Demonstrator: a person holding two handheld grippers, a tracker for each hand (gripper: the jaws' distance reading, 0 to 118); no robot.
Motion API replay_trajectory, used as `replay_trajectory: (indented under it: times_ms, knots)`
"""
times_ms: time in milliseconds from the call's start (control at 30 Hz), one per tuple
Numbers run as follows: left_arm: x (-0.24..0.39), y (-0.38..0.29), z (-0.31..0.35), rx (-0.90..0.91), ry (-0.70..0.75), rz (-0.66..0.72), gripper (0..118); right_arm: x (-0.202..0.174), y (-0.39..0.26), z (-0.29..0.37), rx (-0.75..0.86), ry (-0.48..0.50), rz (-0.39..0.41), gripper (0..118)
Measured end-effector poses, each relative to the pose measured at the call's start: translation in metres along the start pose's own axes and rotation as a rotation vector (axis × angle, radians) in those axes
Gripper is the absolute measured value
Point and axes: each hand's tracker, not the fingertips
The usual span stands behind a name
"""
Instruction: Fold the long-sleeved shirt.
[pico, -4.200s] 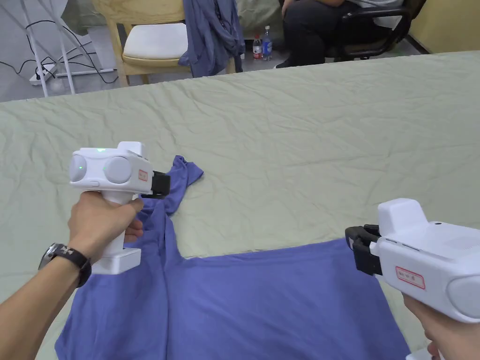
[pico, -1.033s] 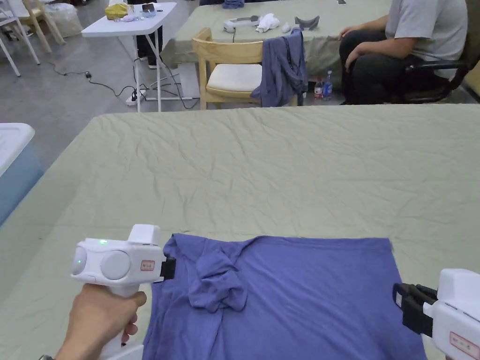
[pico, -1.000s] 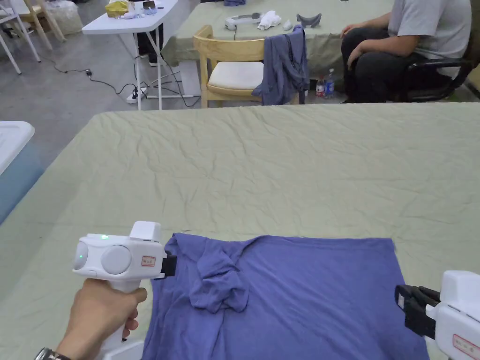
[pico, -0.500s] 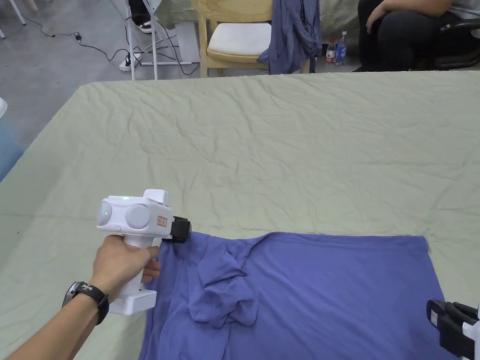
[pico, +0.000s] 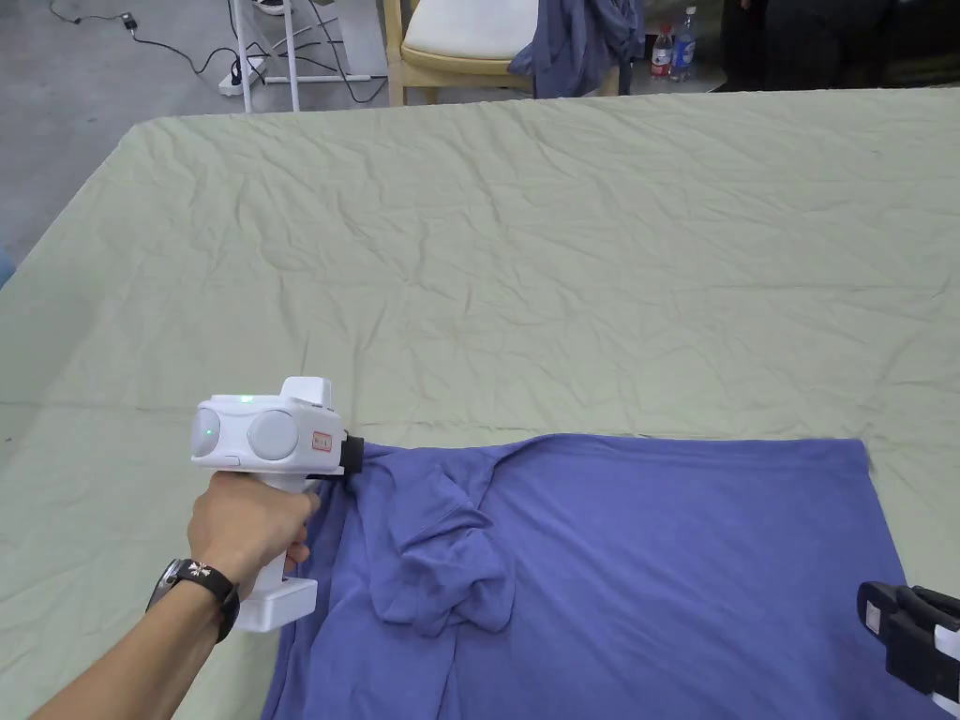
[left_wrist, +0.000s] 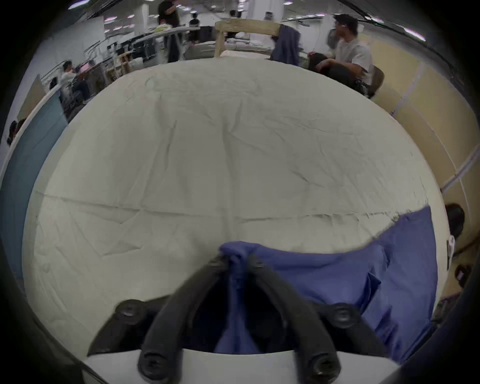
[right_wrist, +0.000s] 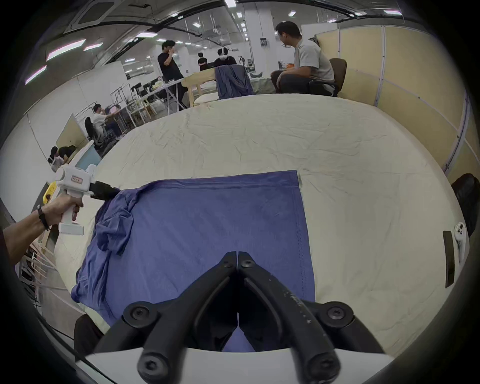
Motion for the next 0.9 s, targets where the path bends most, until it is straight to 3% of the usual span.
replay_trajectory:
  times_ms: [133,200,267,300,433,600,733,800,900]
  knots:
    - [-0.003,-0.002,-0.005,0.0,0.019,0.04,5,0.009,0.025,-0.004,0.023,0.001,0.008,1]
    - [-0.005,-0.002,-0.008,-0.002,0.023,0.039,5,0.02,0.051,-0.01,0.084,-0.02,-0.019,9]
    - [-0.002,-0.002,-0.01,-0.005,0.036,0.012,5,0.035,0.079,-0.026,0.066,-0.072,-0.064,64]
    - [-0.001,-0.002,-0.011,-0.006,0.039,0.01,5,0.041,0.094,-0.038,0.023,-0.1,-0.065,77]
    - [-0.008,-0.003,-0.013,-0.003,0.028,0.038,5,0.052,0.135,-0.085,-0.088,-0.099,0.044,73]
    - [-0.008,-0.003,-0.016,0.0,0.019,0.043,5,0.055,0.147,-0.152,-0.213,-0.076,0.03,72]
    - [-0.007,-0.004,-0.017,0.006,0.027,0.032,5,0.059,0.129,-0.208,-0.319,-0.126,0.06,67]
    - [-0.007,-0.004,-0.018,0.006,0.027,0.03,5,0.056,0.12,-0.206,-0.229,-0.132,0.098,68]
    - [-0.004,-0.004,-0.019,0.005,0.034,0.02,5,0.053,0.127,-0.204,-0.258,-0.138,0.103,64]
